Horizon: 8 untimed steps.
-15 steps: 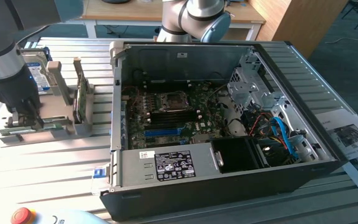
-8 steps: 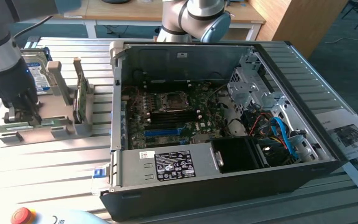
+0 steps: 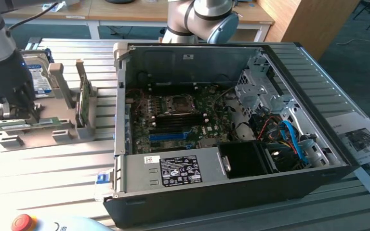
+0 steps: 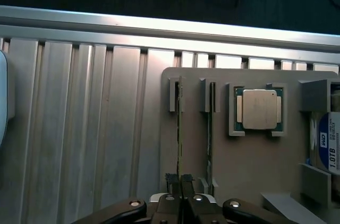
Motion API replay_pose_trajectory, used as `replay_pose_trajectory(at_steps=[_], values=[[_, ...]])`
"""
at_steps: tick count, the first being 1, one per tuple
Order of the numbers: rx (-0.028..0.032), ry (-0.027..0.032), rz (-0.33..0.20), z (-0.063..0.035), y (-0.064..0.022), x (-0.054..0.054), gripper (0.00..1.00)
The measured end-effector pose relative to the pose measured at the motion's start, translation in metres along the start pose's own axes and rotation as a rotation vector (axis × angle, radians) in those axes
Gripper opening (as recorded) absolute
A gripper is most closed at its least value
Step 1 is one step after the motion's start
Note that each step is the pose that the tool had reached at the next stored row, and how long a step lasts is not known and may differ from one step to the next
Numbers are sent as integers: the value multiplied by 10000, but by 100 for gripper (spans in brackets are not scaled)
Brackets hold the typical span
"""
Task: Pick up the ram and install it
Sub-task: 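Pick up the ram and move it above insertion slot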
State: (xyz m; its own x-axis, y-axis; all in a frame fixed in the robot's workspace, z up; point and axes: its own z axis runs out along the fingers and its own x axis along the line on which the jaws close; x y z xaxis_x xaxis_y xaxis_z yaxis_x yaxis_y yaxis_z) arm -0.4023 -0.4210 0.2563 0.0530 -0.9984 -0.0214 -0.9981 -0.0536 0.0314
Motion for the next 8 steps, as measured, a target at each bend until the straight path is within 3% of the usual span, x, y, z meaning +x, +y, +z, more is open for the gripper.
replay_pose_trajectory(at_steps=[8], values=[[-5, 15, 0, -203, 4, -4, 12]])
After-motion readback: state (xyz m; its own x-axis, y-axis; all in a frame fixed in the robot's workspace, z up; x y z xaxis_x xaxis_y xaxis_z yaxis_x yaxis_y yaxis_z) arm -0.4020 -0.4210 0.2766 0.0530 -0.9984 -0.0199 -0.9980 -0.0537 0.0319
